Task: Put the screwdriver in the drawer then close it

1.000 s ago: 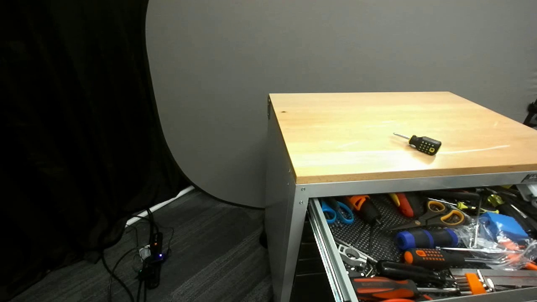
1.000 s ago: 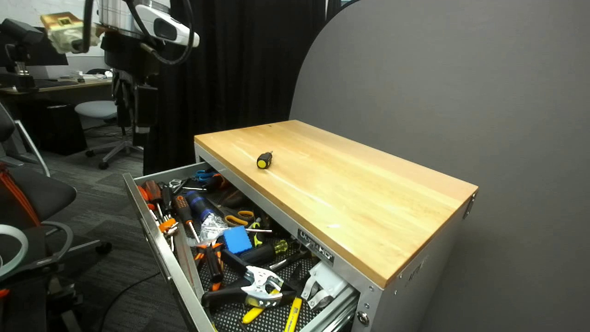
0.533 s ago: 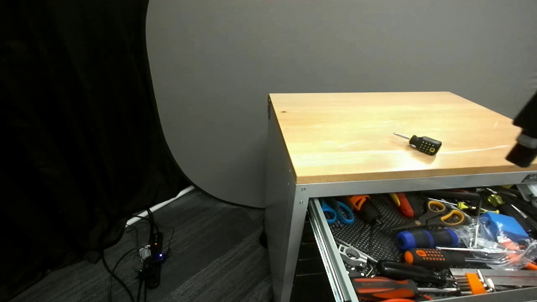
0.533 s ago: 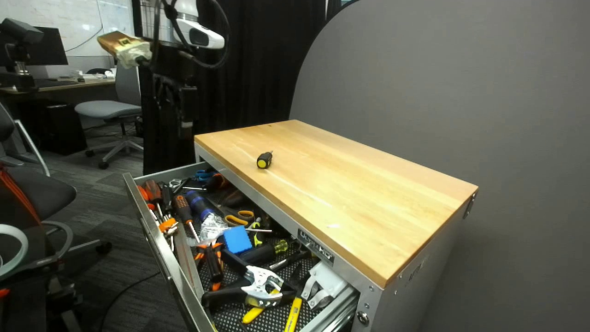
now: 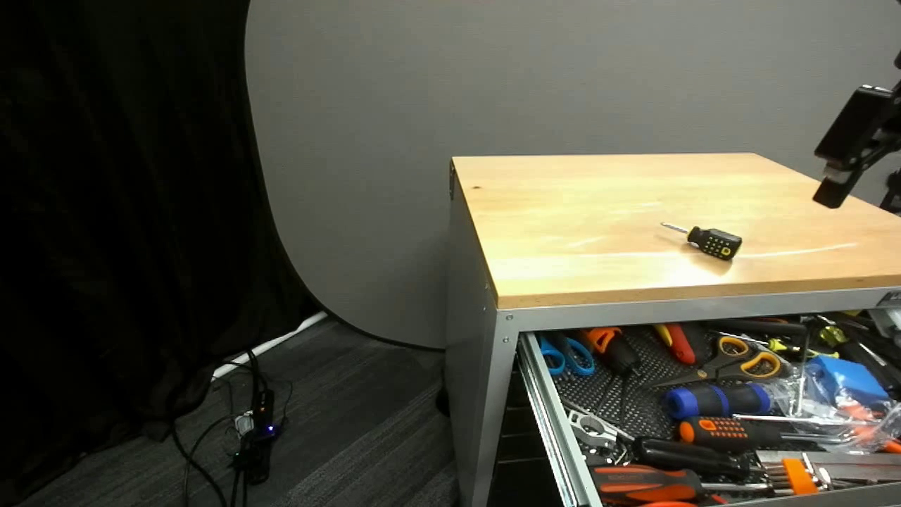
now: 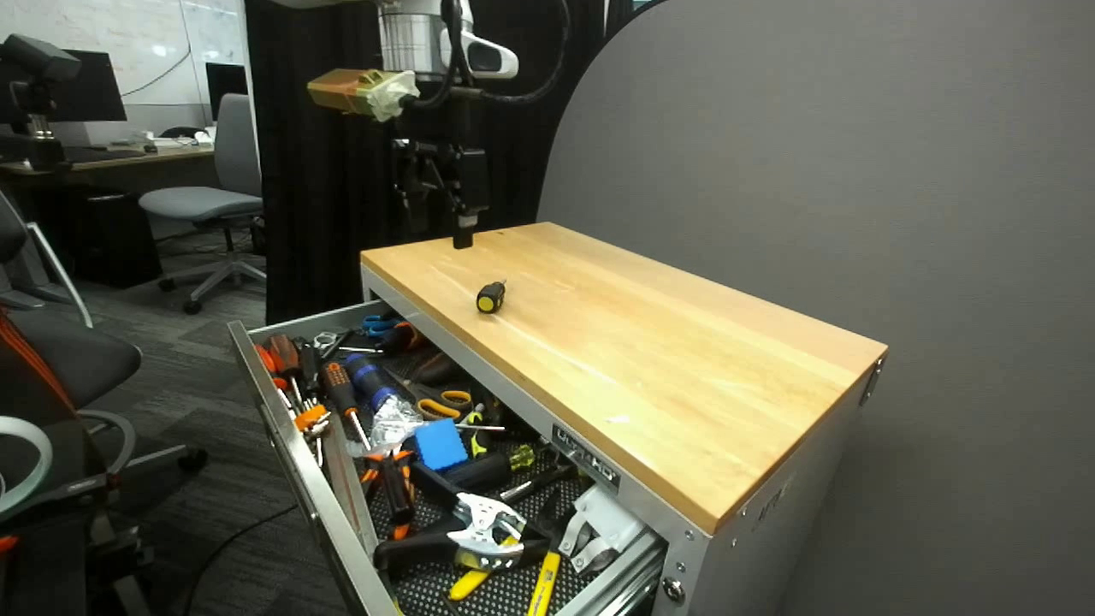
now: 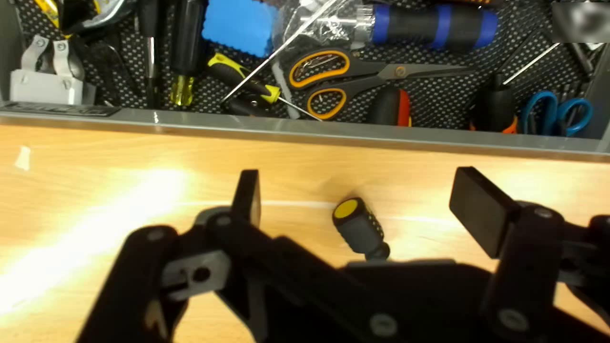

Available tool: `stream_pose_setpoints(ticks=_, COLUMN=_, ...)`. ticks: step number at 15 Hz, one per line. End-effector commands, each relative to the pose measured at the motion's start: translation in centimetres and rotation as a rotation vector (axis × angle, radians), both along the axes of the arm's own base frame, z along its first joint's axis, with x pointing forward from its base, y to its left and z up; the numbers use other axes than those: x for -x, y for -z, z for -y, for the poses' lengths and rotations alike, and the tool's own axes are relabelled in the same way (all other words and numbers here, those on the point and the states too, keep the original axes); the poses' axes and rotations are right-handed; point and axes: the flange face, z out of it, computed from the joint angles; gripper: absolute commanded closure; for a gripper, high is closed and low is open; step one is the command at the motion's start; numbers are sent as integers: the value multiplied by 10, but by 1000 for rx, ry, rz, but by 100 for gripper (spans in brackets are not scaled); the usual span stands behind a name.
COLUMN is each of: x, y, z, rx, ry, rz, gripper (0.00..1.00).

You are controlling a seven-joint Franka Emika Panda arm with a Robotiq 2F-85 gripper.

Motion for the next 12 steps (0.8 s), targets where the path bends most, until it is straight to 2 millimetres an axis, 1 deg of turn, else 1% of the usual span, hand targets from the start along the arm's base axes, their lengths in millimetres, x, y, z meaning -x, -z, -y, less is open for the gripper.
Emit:
stream_pose_setpoints(ticks=1, x=-41, y=32, z=-35, rx=-15, ry=-27, rz=-17, gripper=0)
stream_pose_setpoints(ticks=3, x=-52, y=53, z=-48, rx=-18, ry=-44, rz=-37, gripper=0)
stream_pose_setpoints(ticks=5, x=-63, y=79, z=-83, rx=-8, ry=-52, rz=-59, gripper=0)
stream_pose_setpoints(ticks=6, x=-68, y=90, z=-94, rx=-11, ry=-52, rz=-59, gripper=0)
stream_pose_setpoints(ticks=8, x=-77, y=101, z=-108, rx=-1, ry=-55, rz=-60, gripper=0)
stream_pose_setpoints(ticks=9, x=-81, y=102, z=-114, rx=7, ry=-58, rz=-48, gripper=0)
stream_pose_setpoints(ticks=10, x=-84, y=103, z=-116, rx=14, ry=-57, rz=-38, gripper=0)
stream_pose_setpoints(ticks=12, x=-91, y=99, z=-115, rx=38, ry=-46, rz=-16, gripper=0)
